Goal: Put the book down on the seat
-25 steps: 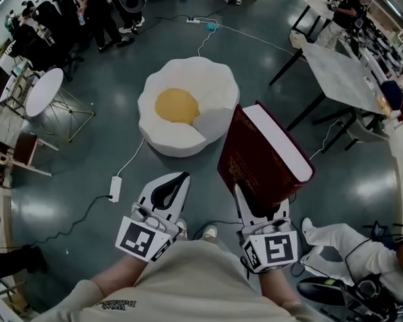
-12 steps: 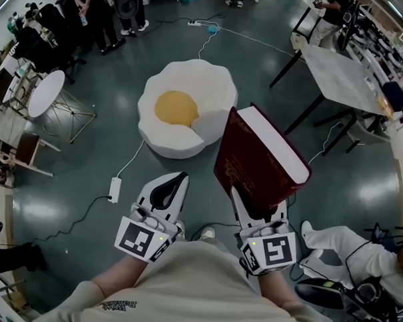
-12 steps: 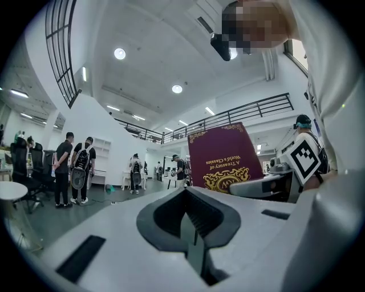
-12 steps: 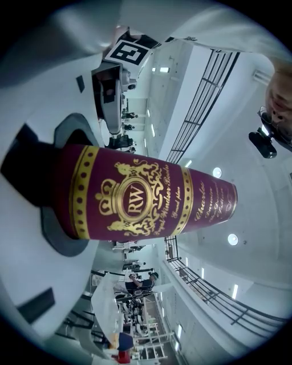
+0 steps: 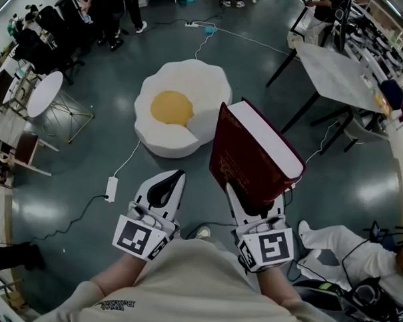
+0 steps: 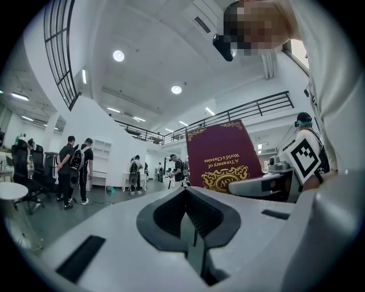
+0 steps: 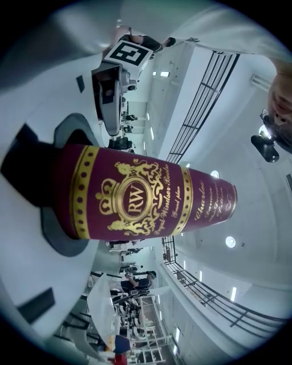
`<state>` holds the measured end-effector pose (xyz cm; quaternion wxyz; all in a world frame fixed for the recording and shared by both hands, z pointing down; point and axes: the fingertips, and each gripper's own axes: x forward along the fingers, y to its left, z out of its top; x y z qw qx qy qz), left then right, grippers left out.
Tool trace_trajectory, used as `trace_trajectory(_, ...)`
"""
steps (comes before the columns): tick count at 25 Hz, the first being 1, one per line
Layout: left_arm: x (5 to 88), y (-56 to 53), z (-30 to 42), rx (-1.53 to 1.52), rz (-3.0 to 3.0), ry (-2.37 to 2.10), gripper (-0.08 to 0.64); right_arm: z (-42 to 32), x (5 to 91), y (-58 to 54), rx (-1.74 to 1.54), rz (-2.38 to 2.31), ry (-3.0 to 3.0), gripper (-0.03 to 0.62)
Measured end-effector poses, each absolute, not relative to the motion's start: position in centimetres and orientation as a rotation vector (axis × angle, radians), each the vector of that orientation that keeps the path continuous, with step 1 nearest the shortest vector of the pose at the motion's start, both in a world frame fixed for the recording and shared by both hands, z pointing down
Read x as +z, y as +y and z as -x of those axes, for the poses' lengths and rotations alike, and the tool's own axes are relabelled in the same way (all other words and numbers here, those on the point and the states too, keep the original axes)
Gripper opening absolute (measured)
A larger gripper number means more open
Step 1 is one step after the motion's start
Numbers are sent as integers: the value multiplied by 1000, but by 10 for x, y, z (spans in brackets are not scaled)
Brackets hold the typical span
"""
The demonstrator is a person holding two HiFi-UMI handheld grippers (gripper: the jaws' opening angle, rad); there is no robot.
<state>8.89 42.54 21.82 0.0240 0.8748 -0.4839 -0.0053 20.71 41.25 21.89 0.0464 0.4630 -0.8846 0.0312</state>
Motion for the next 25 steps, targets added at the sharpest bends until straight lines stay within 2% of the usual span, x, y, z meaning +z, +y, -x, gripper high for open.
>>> trace_trajectory(13,217,422,-98,0,-2701,-1531,5,-222,213,404,80,-1408,-2727,227)
trace_trajectory(25,237,385,-70,8,-2725,-1526,5,-192,236,363,81,-1400,-2725,227)
